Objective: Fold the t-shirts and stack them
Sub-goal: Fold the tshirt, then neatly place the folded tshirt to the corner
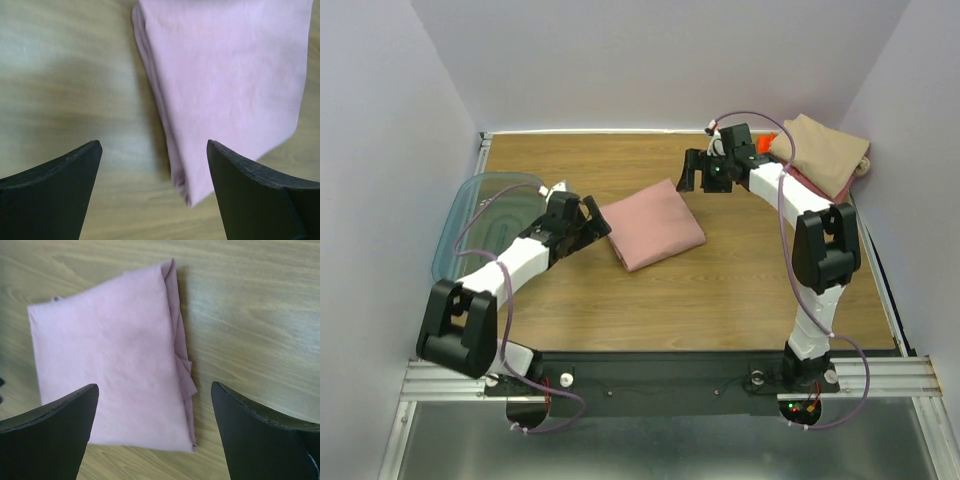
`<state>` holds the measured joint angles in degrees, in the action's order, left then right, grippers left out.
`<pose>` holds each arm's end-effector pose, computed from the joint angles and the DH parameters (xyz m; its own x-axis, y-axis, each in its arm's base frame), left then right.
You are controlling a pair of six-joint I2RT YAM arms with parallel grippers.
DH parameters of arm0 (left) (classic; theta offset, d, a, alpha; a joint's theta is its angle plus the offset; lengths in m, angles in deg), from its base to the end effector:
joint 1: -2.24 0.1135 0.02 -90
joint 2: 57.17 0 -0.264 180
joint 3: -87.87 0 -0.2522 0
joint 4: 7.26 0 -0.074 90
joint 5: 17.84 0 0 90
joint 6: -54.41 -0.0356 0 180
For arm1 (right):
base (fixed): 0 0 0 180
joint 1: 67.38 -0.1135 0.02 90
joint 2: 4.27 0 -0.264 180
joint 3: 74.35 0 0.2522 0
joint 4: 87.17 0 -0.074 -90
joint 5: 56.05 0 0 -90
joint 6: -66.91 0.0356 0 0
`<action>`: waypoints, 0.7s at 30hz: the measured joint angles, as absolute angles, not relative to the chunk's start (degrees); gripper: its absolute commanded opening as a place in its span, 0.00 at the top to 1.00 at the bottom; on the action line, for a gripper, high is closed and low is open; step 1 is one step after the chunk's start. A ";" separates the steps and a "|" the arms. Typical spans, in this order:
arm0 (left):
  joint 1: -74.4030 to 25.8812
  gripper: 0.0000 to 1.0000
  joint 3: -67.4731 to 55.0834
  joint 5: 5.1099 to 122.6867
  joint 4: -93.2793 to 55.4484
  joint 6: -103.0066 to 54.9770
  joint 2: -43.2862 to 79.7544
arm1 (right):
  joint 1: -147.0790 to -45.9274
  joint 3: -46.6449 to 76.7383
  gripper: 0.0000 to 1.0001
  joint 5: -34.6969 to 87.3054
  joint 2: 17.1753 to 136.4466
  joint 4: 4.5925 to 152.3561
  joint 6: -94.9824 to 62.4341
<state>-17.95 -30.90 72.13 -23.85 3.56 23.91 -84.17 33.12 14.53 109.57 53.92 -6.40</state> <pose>0.2857 -0.1051 0.2236 -0.6505 -0.4335 -0.6237 -0.0840 0.8572 -0.5082 0.4303 0.1422 0.2506 -0.7942 0.0433 -0.6062 -0.2801 0.8591 0.4284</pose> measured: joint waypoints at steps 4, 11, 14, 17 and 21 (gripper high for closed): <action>-19.63 0.02 -39.05 70.55 -23.41 5.35 14.77 | -84.22 28.86 0.00 13.10 108.37 54.86 -12.83; -21.07 0.02 -50.05 70.16 -25.73 9.27 -4.92 | -85.33 28.18 0.09 14.39 112.89 55.54 -17.59; -21.07 0.02 -50.90 72.63 -28.40 10.64 -10.39 | -86.58 28.23 0.10 15.86 115.17 55.67 -18.38; -21.07 0.02 -50.90 76.15 -31.39 11.87 -13.49 | -88.17 28.21 0.13 17.85 116.17 55.89 -18.66; -21.05 0.02 -50.90 78.99 -35.56 12.81 -15.37 | -90.80 28.21 0.17 21.83 116.26 56.46 -18.62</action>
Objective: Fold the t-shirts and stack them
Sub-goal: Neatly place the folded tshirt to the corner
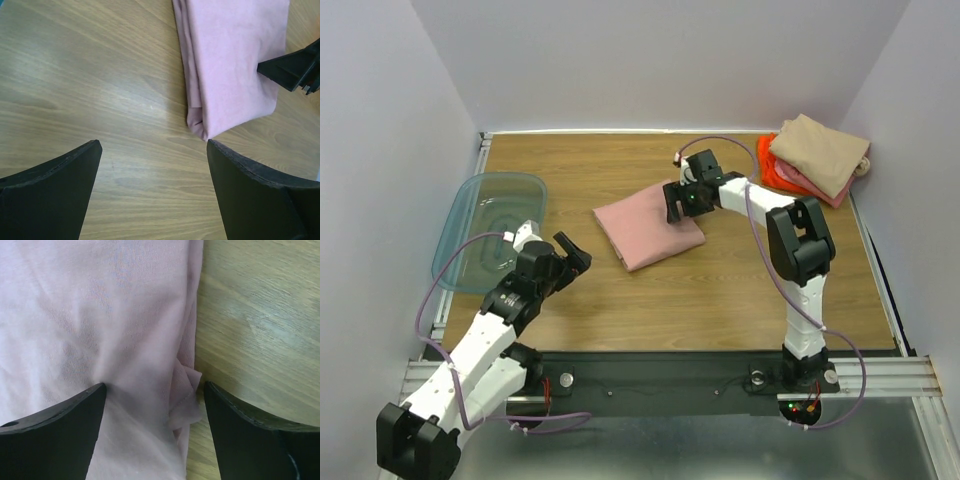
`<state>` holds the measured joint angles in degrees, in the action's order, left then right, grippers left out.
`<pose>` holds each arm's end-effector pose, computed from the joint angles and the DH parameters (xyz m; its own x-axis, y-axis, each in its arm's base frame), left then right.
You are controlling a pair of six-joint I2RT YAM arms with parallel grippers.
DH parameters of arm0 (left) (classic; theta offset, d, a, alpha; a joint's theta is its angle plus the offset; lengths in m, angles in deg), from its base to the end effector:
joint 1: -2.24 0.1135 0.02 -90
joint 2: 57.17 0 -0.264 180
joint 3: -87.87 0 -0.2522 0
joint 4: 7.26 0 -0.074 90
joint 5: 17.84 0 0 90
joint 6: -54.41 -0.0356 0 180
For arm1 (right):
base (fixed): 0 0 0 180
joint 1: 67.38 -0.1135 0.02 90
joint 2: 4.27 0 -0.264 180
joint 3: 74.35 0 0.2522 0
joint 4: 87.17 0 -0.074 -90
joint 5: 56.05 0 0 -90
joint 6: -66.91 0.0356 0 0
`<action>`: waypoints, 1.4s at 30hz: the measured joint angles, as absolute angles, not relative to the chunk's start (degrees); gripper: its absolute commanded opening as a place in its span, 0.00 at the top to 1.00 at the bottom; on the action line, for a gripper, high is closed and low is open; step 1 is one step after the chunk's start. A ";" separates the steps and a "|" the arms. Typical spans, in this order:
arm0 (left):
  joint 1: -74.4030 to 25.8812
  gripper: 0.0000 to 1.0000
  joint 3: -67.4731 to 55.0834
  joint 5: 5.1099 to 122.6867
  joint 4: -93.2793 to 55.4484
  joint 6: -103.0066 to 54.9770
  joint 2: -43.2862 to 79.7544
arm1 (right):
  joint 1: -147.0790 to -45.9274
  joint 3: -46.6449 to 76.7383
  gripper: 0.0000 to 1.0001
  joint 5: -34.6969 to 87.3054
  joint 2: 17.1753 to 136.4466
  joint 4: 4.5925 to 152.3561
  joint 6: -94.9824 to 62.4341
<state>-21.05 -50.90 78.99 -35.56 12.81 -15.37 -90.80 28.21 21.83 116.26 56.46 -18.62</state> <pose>0.1589 -0.0638 0.2342 -0.5165 -0.5860 -0.6243 -0.1345 0.7756 -0.6167 0.4168 0.1887 0.1747 -0.7823 -0.2558 -0.5679 -0.4413 0.8711 0.2155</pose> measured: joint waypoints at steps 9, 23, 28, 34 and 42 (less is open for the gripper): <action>-21.07 0.02 -50.90 80.08 -39.02 14.32 -19.15 | -94.51 26.44 0.45 31.97 116.50 60.22 -16.76; -21.07 0.02 -50.88 84.52 -43.59 17.49 -24.55 | -99.67 22.00 1.00 44.73 115.04 69.29 -12.11; -21.07 0.01 -50.77 85.96 -44.81 18.05 -24.79 | -99.58 23.64 1.00 53.32 115.17 67.93 -14.75; -21.07 0.02 -49.92 87.54 -46.23 18.60 -24.90 | -96.04 29.78 1.00 58.44 115.34 66.58 -20.06; -21.07 0.02 -49.15 88.72 -46.86 18.60 -23.06 | -88.46 38.33 1.00 61.08 115.34 66.64 -27.06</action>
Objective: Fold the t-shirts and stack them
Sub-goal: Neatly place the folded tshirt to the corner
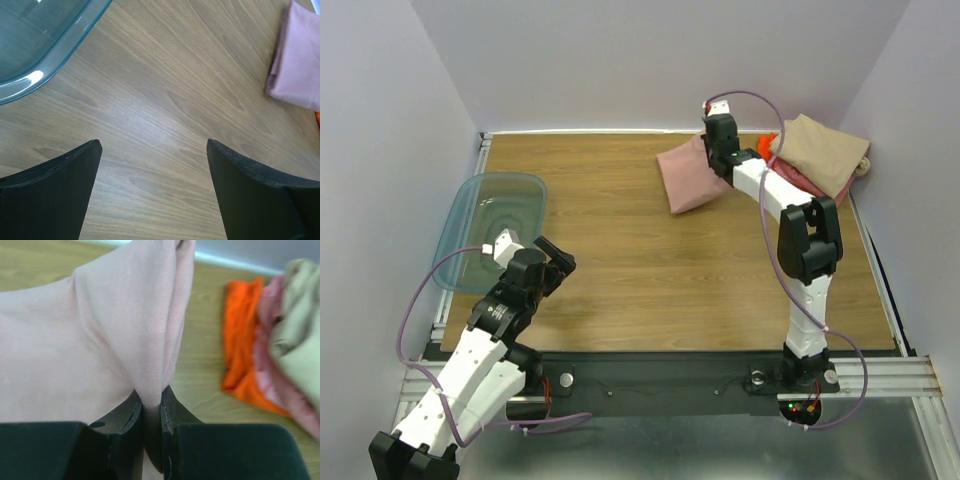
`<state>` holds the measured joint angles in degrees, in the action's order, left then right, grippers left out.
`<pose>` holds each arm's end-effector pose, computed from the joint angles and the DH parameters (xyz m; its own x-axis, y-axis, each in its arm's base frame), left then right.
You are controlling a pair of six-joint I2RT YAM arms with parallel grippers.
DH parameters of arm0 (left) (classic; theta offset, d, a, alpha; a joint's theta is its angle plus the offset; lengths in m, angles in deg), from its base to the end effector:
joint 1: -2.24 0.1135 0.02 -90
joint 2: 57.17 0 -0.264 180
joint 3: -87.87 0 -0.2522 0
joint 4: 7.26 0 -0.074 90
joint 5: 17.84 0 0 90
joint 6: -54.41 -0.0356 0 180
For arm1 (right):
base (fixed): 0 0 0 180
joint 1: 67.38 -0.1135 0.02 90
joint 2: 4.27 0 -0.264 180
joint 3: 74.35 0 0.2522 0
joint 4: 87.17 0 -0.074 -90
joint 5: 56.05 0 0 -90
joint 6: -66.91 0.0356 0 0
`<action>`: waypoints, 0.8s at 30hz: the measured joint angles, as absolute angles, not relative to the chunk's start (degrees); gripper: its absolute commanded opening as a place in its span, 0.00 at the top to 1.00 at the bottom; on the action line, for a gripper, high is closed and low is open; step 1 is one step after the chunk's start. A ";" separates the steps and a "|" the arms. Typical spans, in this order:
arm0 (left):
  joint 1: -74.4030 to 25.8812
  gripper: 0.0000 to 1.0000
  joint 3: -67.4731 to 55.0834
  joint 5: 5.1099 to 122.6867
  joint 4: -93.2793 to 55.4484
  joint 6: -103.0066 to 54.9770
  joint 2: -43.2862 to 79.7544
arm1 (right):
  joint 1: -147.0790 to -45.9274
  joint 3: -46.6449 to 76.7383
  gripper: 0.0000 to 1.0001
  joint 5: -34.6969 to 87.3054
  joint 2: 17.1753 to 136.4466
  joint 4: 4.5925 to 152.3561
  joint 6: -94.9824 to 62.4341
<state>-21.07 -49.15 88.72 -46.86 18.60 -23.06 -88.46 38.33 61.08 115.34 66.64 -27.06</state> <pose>0.1358 -0.0475 0.2452 -0.3997 -0.6742 -0.6211 -0.2903 0.7358 -0.6119 0.4624 0.1608 0.2548 -0.5111 -0.2631 -0.8183 0.0009 0.9519 -0.3065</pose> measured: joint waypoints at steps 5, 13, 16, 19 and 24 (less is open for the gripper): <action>-21.07 0.02 -47.47 89.70 -47.21 18.51 -20.77 | -84.54 43.16 1.00 62.63 115.43 66.23 -32.17; -21.07 0.02 -47.34 90.71 -47.67 18.51 -20.09 | -81.81 55.53 1.00 63.94 118.29 65.57 -38.73; -21.07 0.02 -47.34 90.92 -47.83 18.53 -20.09 | -80.63 60.14 1.00 64.27 120.30 65.68 -40.80; -21.07 0.02 -47.34 91.16 -47.91 18.53 -20.09 | -79.69 63.48 1.00 64.95 121.96 65.59 -42.79; -21.07 0.02 -47.34 91.58 -47.94 18.53 -20.09 | -78.03 66.35 1.00 65.74 123.30 65.33 -44.76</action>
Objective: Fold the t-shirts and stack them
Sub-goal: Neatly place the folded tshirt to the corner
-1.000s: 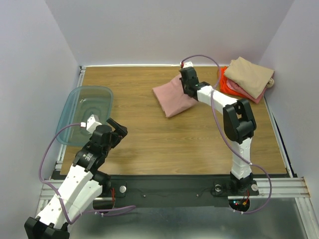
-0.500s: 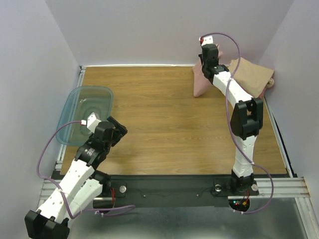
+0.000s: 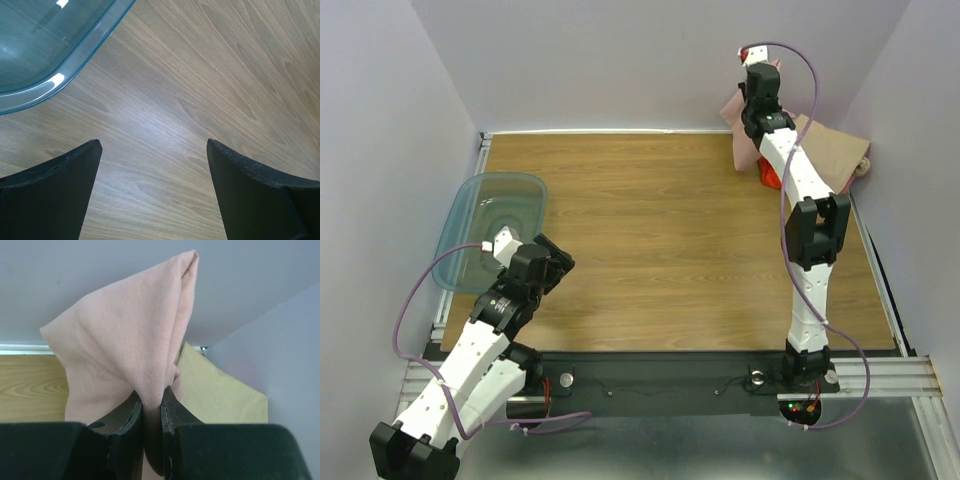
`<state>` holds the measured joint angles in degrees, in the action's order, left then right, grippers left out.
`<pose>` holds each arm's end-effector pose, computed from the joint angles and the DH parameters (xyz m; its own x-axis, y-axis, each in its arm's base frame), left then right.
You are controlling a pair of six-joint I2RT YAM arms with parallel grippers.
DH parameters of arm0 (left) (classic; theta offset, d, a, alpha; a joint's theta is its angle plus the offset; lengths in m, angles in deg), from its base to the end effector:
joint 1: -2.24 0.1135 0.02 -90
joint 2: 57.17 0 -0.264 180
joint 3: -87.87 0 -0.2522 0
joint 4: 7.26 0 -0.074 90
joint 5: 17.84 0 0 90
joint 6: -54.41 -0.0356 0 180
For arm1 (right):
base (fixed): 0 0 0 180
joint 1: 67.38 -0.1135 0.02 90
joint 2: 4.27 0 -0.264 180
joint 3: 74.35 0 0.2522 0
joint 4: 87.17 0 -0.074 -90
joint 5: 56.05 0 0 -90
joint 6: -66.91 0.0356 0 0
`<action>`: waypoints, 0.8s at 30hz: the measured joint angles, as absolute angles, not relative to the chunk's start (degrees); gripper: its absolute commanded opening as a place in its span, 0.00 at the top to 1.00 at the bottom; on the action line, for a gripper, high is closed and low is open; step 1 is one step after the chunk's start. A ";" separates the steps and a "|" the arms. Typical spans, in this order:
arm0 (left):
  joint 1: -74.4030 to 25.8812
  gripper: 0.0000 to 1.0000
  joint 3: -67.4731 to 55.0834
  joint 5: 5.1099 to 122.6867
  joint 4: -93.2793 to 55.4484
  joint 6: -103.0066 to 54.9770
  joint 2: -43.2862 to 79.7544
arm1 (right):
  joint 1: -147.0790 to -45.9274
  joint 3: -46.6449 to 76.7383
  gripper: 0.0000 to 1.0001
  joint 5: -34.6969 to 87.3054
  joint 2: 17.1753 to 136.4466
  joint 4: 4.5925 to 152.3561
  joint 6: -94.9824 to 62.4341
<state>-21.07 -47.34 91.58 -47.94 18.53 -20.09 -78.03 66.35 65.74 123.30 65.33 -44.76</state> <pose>0.1420 -0.0483 0.2480 -0.3877 -0.6650 -0.6383 -0.3364 0.7468 -0.5737 0.5220 0.0791 0.3542 -0.3539 -0.3859 -0.8520 0.2300 0.8470 -0.4792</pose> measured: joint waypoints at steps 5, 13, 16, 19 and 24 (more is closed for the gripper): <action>-21.07 0.02 -47.34 91.80 -47.94 18.56 -19.89 | -76.00 66.59 1.00 65.52 123.25 65.35 -44.19; -21.07 0.02 -47.34 91.91 -47.89 18.53 -19.13 | -67.61 64.07 1.00 64.75 120.19 63.45 -37.53; -21.07 0.02 -47.34 91.91 -47.89 18.53 -18.74 | -63.72 64.07 1.00 64.05 118.66 62.45 -33.09; -21.07 0.02 -47.34 91.91 -47.89 18.53 -18.41 | -59.87 63.42 1.00 62.04 117.11 61.57 -28.00; -21.07 0.02 -47.34 91.95 -47.89 18.53 -18.32 | -53.68 57.54 0.99 55.73 113.92 61.49 -20.02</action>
